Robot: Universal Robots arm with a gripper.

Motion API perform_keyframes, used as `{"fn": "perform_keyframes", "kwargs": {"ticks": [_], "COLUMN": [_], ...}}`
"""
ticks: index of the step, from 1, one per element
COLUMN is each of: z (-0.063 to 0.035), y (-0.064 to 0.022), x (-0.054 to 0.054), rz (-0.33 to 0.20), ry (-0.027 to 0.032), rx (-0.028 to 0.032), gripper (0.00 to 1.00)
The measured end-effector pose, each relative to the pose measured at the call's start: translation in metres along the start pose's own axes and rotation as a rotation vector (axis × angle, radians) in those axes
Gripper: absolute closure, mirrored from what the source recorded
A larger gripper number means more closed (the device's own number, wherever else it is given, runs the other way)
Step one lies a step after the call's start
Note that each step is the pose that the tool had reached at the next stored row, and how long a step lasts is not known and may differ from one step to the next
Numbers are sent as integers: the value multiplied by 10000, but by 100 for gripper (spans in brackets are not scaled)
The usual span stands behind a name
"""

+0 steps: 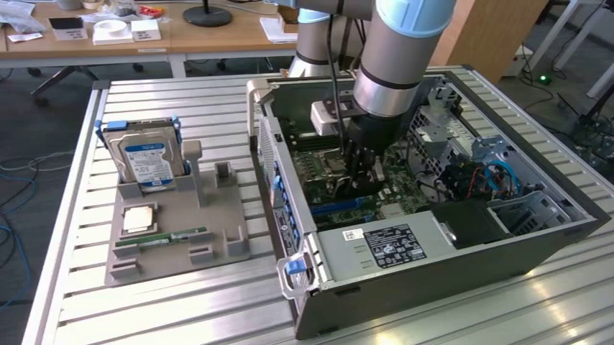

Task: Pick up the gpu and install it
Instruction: 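Insert the gpu into the slot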

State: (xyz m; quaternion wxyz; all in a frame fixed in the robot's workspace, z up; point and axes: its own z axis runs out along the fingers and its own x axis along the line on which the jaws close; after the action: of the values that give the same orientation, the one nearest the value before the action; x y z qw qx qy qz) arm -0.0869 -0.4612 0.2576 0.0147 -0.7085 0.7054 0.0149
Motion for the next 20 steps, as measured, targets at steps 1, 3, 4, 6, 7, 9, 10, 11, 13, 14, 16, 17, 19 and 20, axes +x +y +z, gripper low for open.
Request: {"fn": "perform_keyframes", "kwargs": {"ticks": [1, 3, 4, 6, 7, 9, 10, 11, 13, 14, 16, 17, 19, 20], "z": [1, 3, 3, 3, 3, 3, 3, 4, 4, 4, 5, 5, 5, 6], "y": [3, 10, 14, 23, 27, 37, 42, 47, 56, 61, 69, 73, 79, 82], "x": [0, -1, -1, 0, -1, 0, 0, -1, -1, 0, -1, -1, 0, -1], "rz": [1, 1, 0, 0, 0, 0, 0, 0, 0, 0, 0, 0, 0, -1], "ry": [-1, -5, -5, -3, -4, -4, -3, -3, -3, -2, -3, -3, -2, -3], "rx": [1, 2, 3, 2, 2, 2, 1, 2, 2, 2, 2, 2, 2, 2], "gripper": [74, 74, 74, 74, 74, 74, 74, 74, 74, 74, 74, 74, 74, 74]}}
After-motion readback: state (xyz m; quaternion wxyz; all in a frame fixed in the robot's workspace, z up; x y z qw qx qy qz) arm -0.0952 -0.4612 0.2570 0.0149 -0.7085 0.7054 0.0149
